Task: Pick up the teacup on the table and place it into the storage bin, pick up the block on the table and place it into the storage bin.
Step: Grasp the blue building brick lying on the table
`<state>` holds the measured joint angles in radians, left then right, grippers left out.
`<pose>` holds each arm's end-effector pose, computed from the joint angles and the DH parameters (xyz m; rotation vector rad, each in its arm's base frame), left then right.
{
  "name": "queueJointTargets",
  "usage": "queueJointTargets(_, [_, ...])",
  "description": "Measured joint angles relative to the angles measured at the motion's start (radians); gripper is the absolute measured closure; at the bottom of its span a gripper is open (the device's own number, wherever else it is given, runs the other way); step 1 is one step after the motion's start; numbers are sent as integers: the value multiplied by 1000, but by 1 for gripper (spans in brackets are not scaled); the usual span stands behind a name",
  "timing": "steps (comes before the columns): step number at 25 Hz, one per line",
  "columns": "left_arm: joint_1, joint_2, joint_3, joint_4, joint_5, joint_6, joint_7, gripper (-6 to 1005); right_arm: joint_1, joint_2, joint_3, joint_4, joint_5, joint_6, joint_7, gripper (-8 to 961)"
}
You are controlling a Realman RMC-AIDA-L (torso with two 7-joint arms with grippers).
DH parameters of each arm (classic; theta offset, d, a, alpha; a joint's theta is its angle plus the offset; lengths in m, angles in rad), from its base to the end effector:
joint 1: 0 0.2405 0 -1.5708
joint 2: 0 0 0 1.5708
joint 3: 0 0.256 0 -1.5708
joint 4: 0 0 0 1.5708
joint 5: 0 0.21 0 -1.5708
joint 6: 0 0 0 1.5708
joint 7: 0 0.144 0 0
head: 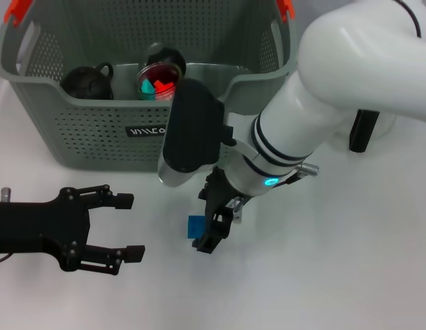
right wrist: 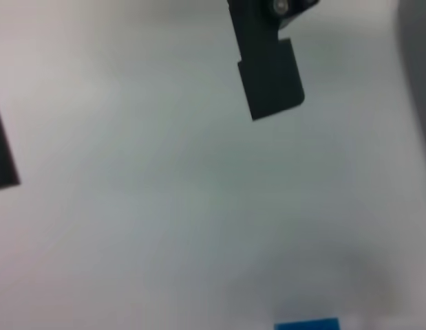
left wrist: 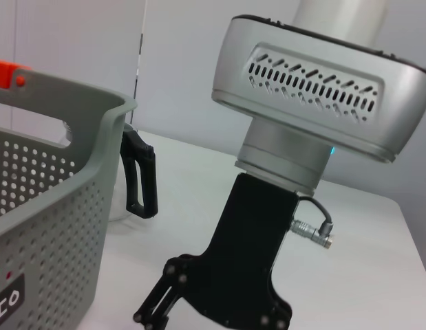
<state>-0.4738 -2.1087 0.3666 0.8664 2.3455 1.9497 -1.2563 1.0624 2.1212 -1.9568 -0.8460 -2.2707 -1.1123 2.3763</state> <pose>-0.2868 0.2710 0.0385 -2.8765 -0.4919 -0.6324 0.0810 0.3539 -0.1469 -2.9536 0.0506 -0.6354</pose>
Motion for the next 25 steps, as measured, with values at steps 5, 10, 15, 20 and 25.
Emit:
queueJointTargets(5, [1,-1,0,-1,0,0,0,66,-2,1,-45,34,32,75,-2,29])
queueJointTargets(10, [1,-1,0,-1,0,0,0,66,3,2,-53,76,59,111,-2,26])
queueJointTargets(15, [1,-1,0,-1,0,0,0,66,-3,2,-77,100,75,147,-3,119])
queueJointTargets(20, [1,-1,0,-1,0,0,0,66,-3,3,-95,116,102,165,-12,134])
queueJointTargets(25, [1,-1,0,-1,0,-2,0,66,-2,3,-96,119,111,171,-17,196])
